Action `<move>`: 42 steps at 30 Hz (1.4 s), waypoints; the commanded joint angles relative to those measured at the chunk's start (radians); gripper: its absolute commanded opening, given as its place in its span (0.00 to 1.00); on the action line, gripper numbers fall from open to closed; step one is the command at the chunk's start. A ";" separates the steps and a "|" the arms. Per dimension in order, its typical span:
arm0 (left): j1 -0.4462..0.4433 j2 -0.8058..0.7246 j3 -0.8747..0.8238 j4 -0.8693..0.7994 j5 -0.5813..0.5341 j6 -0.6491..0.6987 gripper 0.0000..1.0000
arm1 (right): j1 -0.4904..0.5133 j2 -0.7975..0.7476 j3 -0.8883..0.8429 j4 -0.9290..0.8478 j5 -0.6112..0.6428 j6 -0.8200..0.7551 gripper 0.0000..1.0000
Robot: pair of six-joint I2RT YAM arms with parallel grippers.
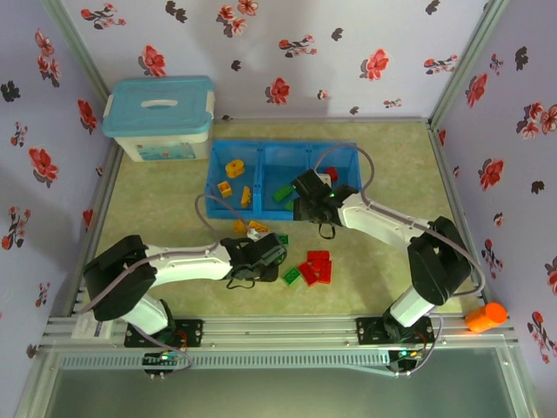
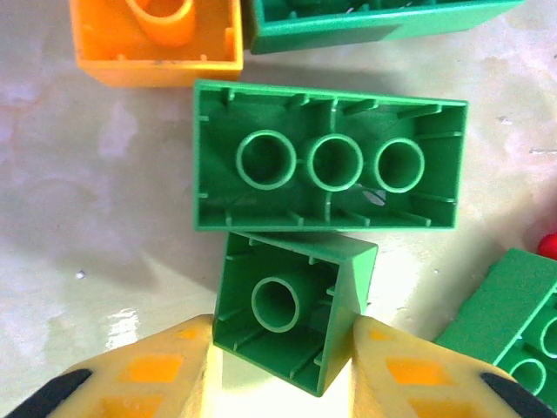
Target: Sort the legos into containers by color
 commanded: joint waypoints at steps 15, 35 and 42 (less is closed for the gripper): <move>0.092 -0.182 0.125 -0.160 -0.088 0.142 0.30 | 0.020 -0.219 -0.155 -0.008 0.029 0.071 0.73; 0.370 0.241 0.677 -0.228 0.033 0.389 0.30 | 0.063 -0.487 -0.366 -0.070 0.071 0.146 0.74; 0.421 0.357 0.853 -0.297 0.047 0.418 0.53 | 0.066 -0.508 -0.399 -0.085 0.050 0.156 0.76</move>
